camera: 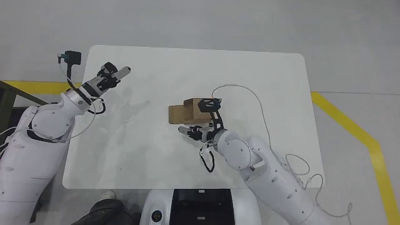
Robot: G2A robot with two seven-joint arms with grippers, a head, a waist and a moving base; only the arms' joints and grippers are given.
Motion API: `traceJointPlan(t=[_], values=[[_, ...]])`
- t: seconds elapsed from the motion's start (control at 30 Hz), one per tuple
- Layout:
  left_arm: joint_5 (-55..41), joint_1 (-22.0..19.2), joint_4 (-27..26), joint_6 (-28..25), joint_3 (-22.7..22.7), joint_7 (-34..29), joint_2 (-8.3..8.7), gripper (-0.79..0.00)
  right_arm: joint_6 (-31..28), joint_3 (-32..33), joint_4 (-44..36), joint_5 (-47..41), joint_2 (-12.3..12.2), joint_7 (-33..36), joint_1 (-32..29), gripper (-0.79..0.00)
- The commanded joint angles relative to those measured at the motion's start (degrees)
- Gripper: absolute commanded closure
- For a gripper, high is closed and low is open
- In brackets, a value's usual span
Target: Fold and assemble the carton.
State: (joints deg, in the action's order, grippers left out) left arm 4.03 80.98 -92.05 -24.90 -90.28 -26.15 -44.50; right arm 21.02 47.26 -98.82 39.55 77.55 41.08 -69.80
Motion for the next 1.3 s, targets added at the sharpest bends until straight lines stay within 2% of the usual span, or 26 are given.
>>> traceJointPlan(t=[0.0,0.3,0.57,0.9,1.27], values=[[0.0,0.0,0.0,0.0,0.0,0.0,0.0,-0.785,0.0,0.6,1.3,-1.0,0.2,-0.1,1.2,-0.785],[0.0,0.0,0.0,0.0,0.0,0.0,0.0,-0.785,1.2,-1.3,8.8,-2.0,1.9,0.0,8.3,-0.785],[0.0,0.0,0.0,0.0,0.0,0.0,0.0,-0.785,7.2,-4.0,9.9,5.2,2.9,1.3,12.7,-0.785],[0.0,0.0,0.0,0.0,0.0,0.0,0.0,-0.785,13.5,-5.5,7.2,13.3,2.8,5.1,9.9,-0.785],[0.0,0.0,0.0,0.0,0.0,0.0,0.0,-0.785,16.3,-1.1,3.5,21.5,1.2,8.5,5.1,-0.785]])
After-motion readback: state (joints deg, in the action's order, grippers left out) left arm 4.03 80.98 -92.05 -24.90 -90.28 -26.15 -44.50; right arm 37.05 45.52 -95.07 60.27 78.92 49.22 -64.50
